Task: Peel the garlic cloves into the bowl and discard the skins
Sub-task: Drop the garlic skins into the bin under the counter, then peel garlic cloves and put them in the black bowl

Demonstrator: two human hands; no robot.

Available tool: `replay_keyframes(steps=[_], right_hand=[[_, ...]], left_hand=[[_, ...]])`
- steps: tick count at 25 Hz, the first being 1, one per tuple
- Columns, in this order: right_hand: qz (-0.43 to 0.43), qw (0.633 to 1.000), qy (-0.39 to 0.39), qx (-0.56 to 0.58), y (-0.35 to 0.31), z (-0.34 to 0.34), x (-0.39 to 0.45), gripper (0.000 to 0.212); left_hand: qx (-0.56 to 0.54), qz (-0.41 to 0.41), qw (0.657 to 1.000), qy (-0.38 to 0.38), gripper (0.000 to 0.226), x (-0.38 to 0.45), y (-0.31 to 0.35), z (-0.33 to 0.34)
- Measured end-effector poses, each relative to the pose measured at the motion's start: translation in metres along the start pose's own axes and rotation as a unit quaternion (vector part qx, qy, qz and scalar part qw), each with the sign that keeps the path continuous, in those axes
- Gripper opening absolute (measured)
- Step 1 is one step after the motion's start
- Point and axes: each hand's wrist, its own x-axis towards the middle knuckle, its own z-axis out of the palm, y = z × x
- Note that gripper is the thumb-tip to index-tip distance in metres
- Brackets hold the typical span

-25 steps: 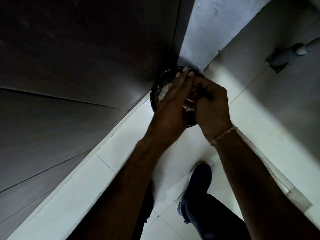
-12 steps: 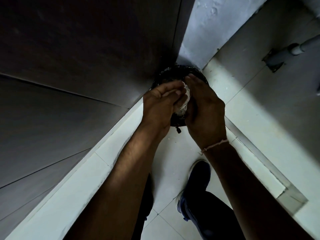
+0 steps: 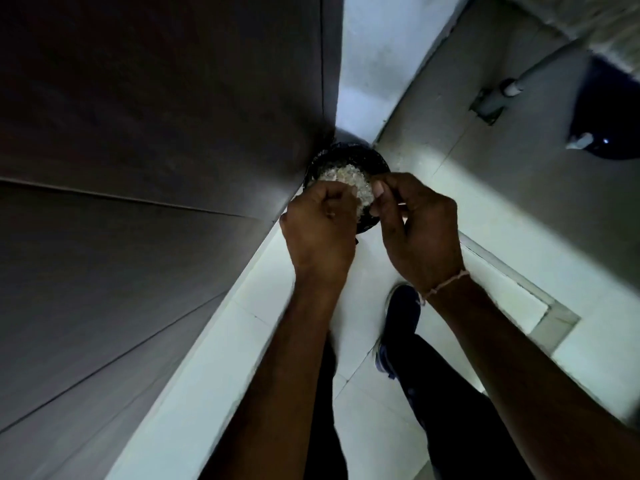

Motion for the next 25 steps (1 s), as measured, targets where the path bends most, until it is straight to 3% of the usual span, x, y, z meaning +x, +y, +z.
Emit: replay_keyframes(steps=[2,6,11,14,17,22,25], right_hand=[[0.019,1.000,-0.015,-0.014,-0.037,-0.036,-0.019,0.023],[0.012,0.999,-0.025,-0.032,-0.124,-0.125,-0.053,0.031],[0.022,0.997,0.041,-0.063,-0.214,-0.239,-0.103,0.034],[0.032,0.991,0.112,-0.068,-0.248,-0.292,-0.147,0.034],[0.062,0.972,0.211,-0.081,-0.259,-0.337,-0.196,0.035],[0.095,0.929,0.339,-0.117,-0.240,-0.402,-0.272,0.036],[0.137,0.896,0.398,-0.138,-0.214,-0.449,-0.322,0.036]], left_hand=[[0.056,0.037,0.998,0.001,0.017,-0.031,0.040,-0.025],[0.102,0.118,0.985,-0.073,0.023,-0.098,0.129,-0.070],[0.129,0.238,0.948,-0.167,0.027,-0.189,0.228,-0.111],[0.166,0.336,0.902,-0.213,0.032,-0.234,0.271,-0.113],[0.159,0.378,0.862,-0.298,0.038,-0.281,0.303,-0.095],[0.160,0.464,0.765,-0.417,0.056,-0.354,0.341,-0.023],[0.144,0.496,0.712,-0.476,0.054,-0.413,0.354,0.034]])
